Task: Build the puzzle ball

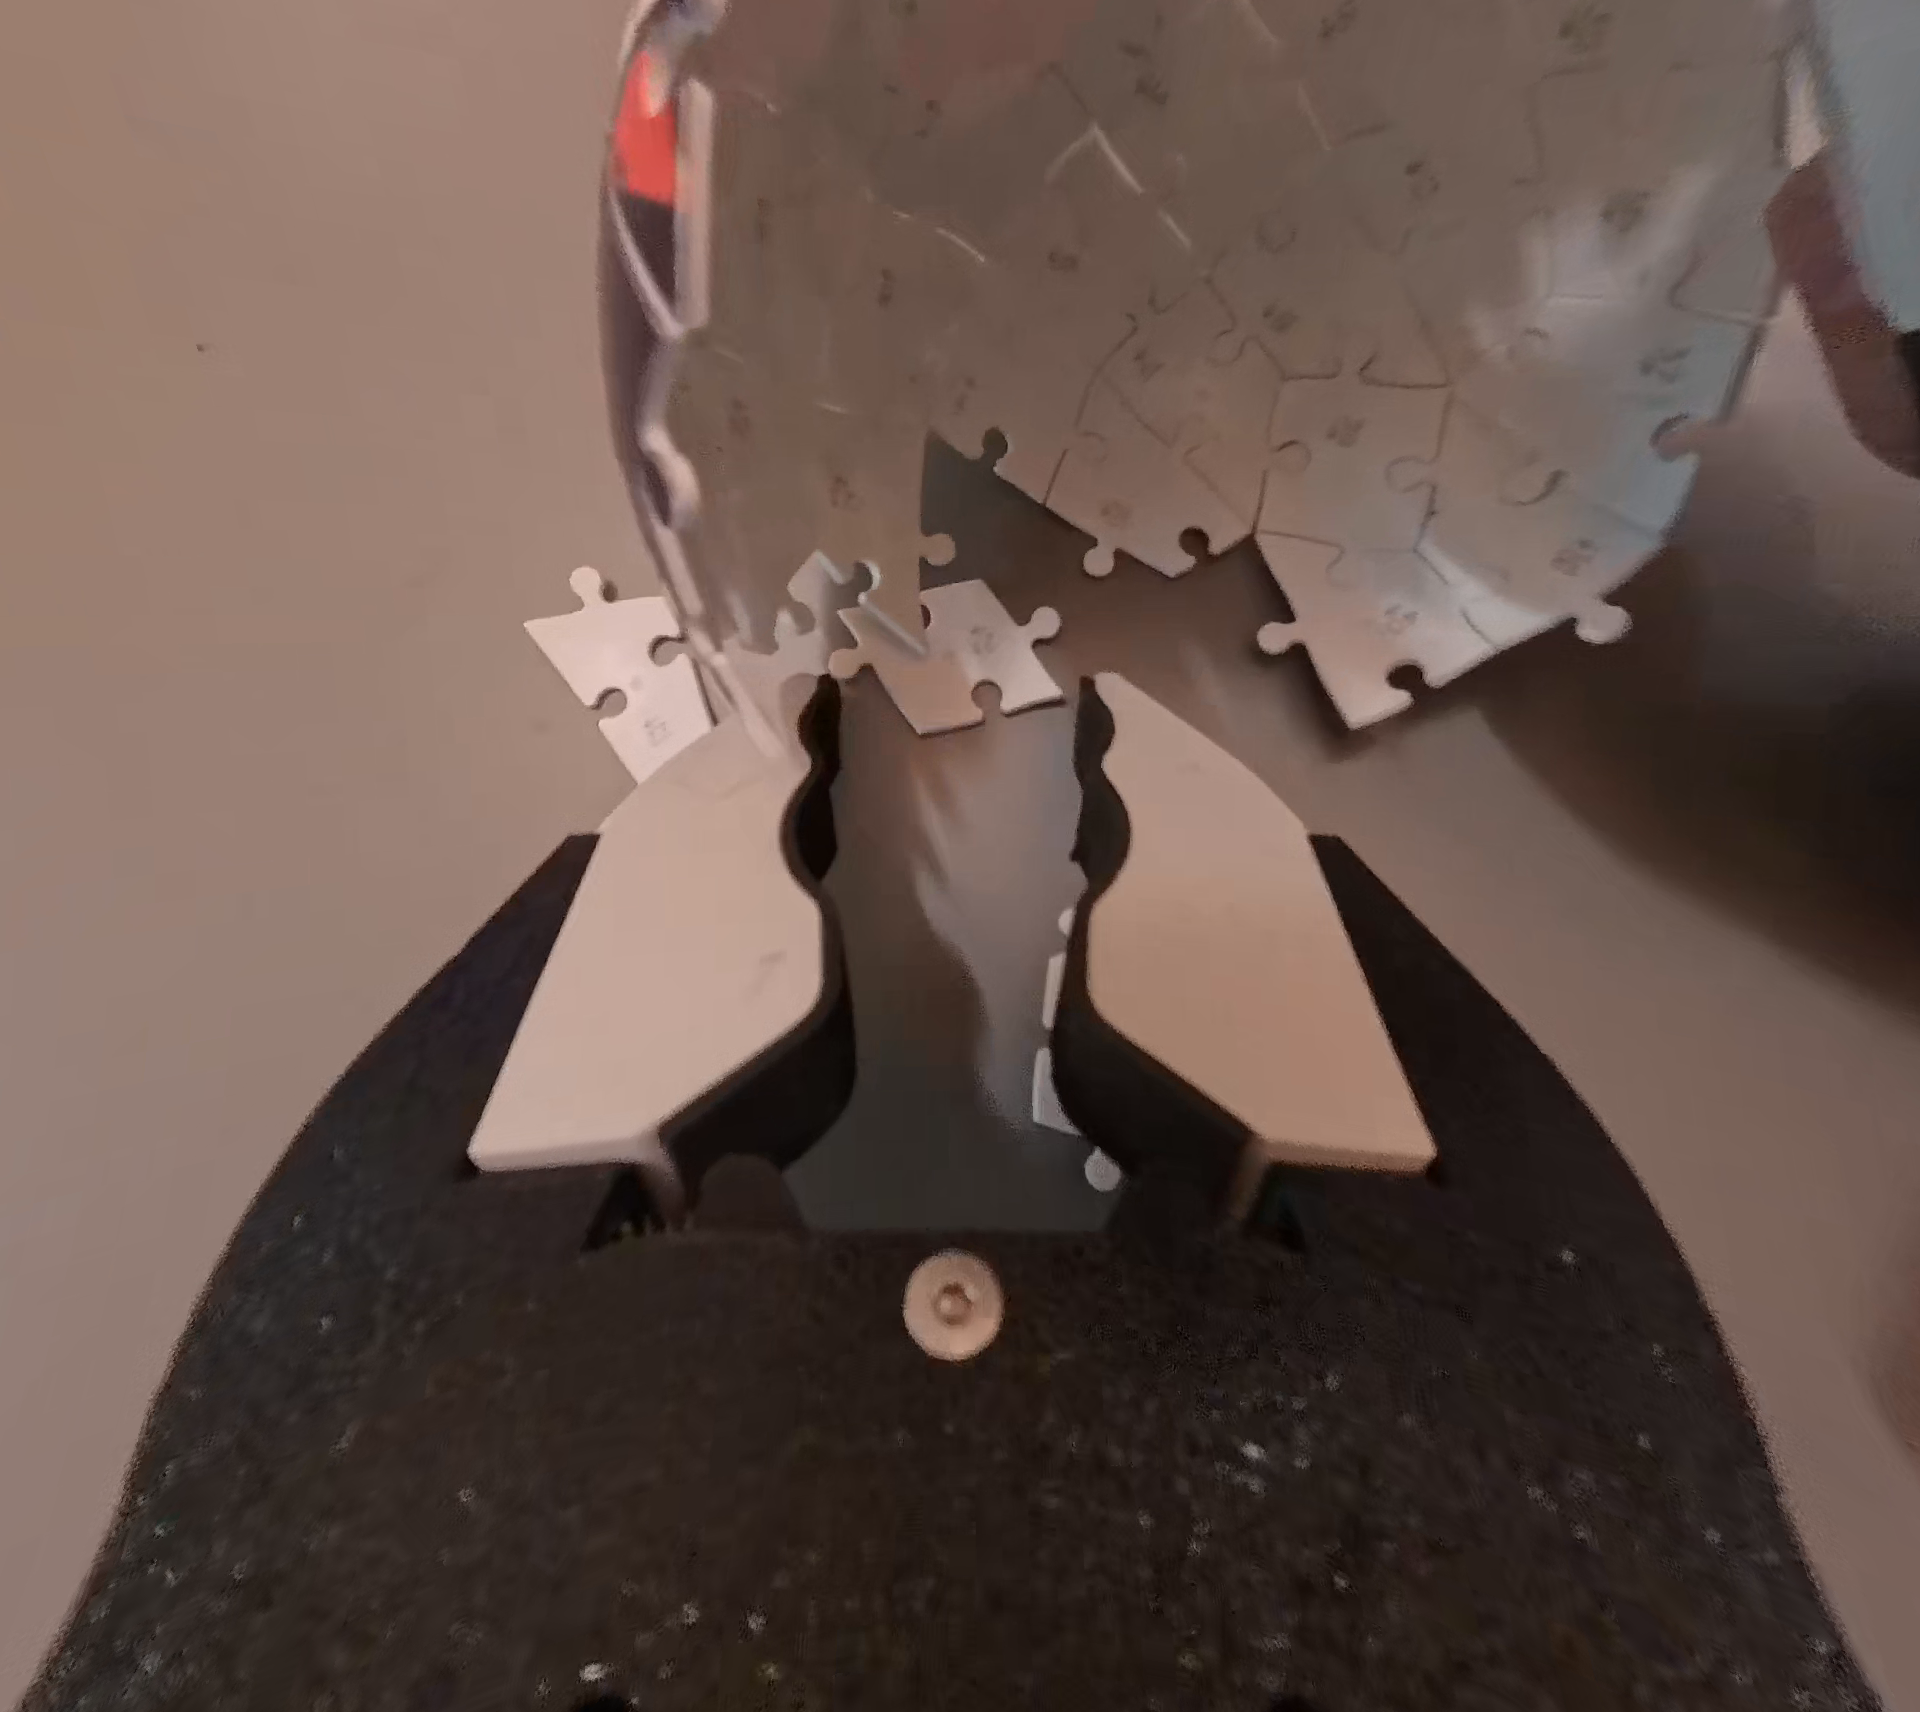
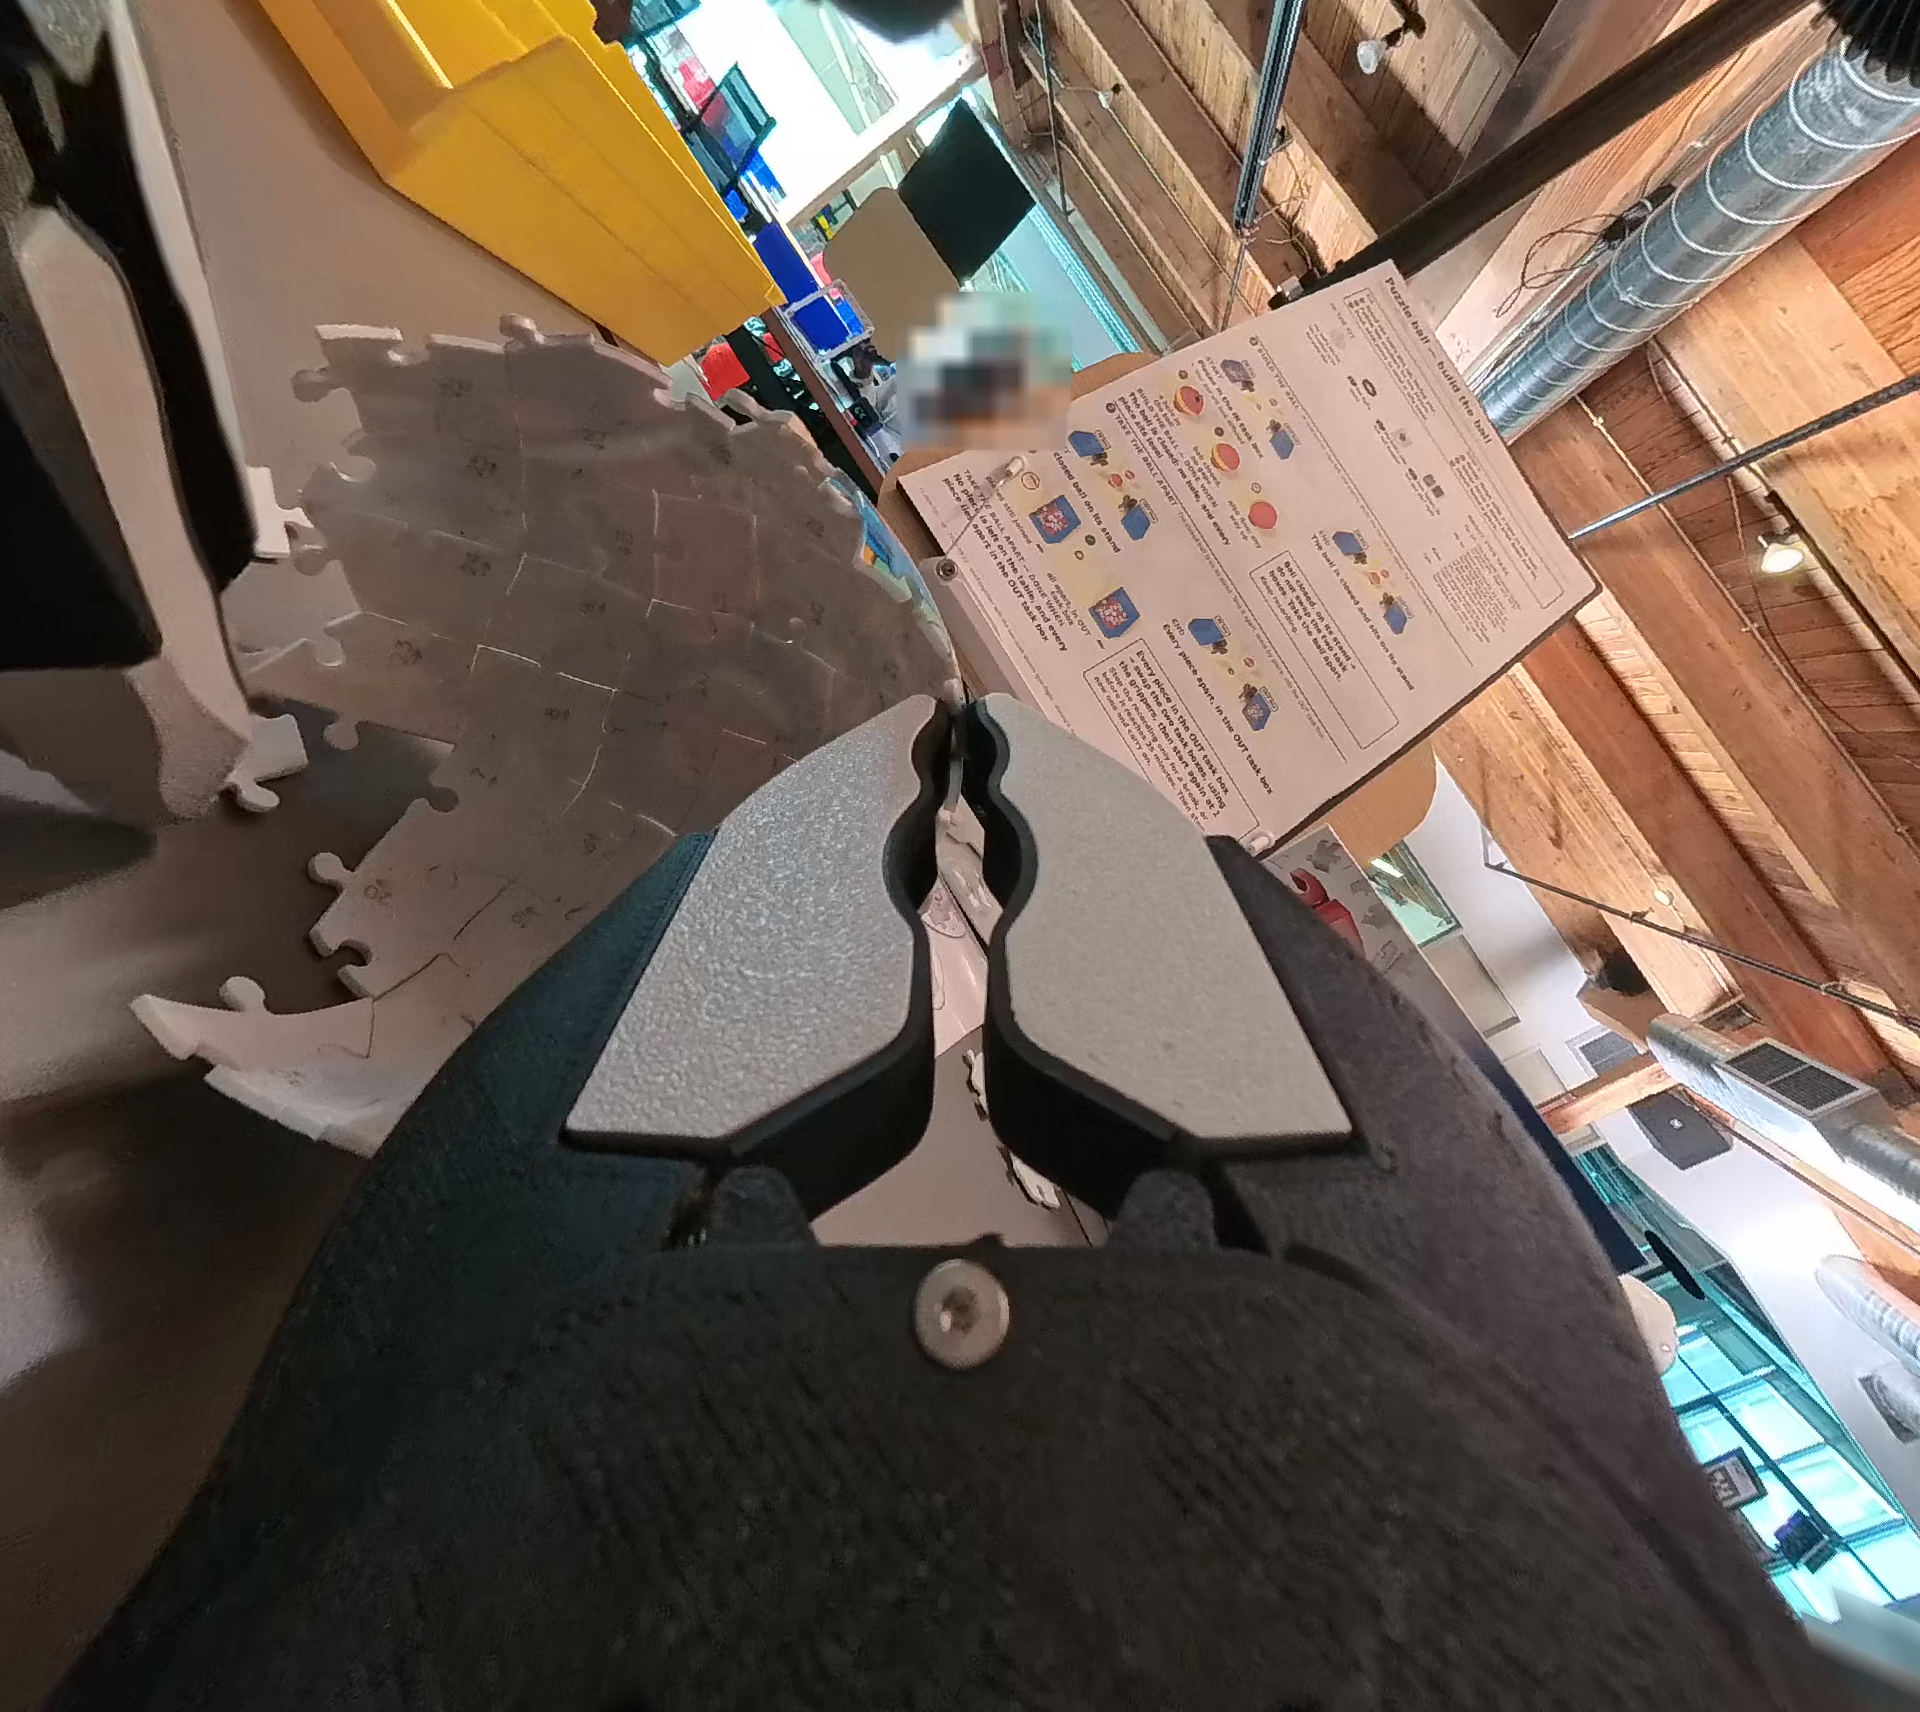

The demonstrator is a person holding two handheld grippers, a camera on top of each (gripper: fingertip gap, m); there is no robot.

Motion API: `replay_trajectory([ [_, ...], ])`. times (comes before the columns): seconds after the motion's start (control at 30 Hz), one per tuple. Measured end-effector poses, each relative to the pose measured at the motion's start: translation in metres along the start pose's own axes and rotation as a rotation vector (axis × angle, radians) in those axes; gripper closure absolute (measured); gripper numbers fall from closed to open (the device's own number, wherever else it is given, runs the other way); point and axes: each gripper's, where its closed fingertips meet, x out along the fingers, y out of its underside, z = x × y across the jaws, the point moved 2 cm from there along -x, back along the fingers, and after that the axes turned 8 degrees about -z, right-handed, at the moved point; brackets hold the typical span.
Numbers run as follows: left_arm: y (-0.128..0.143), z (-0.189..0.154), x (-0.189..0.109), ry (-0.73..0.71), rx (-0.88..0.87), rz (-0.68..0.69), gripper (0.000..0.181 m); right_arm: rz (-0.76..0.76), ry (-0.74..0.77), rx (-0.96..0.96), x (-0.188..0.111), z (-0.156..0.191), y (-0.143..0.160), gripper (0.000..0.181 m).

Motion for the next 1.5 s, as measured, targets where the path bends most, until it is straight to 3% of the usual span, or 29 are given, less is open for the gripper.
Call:
replay_trajectory([
  [0.13, 0.002, 0.0, 0.004, -0.008, -0.006, 0.005, 0.142, 0.002, 0.0, -0.004, 0.0, 0.0, 0.0, 0.178],
  [0.2, 0.002, 0.001, 0.004, -0.004, -0.001, 0.002, 0.154, 0.005, -0.001, -0.017, 0.0, 0.0, 0.0, 0.178],
  [0.7, 0.005, -0.025, -0.01, 0.091, 0.077, -0.013, 0.154, 0.024, 0.001, -0.097, 0.001, 0.001, -0.001, 0.178],
  [0.9, -0.004, -0.025, 0.002, 0.026, 0.243, -0.033, 0.154, 0.024, 0.003, -0.072, 0.0, 0.0, 0.0, 0.178],
  [1.23, -0.008, -0.023, 0.009, 0.083, 0.277, 0.031, 0.154, 0.016, 0.002, -0.081, -0.001, 0.0, -0.001, 0.179],
  [1.5, -0.011, -0.022, 0.01, 0.081, 0.343, -0.024, 0.15, 0.006, -0.002, -0.086, 0.0, 0.001, -0.001, 0.179],
])
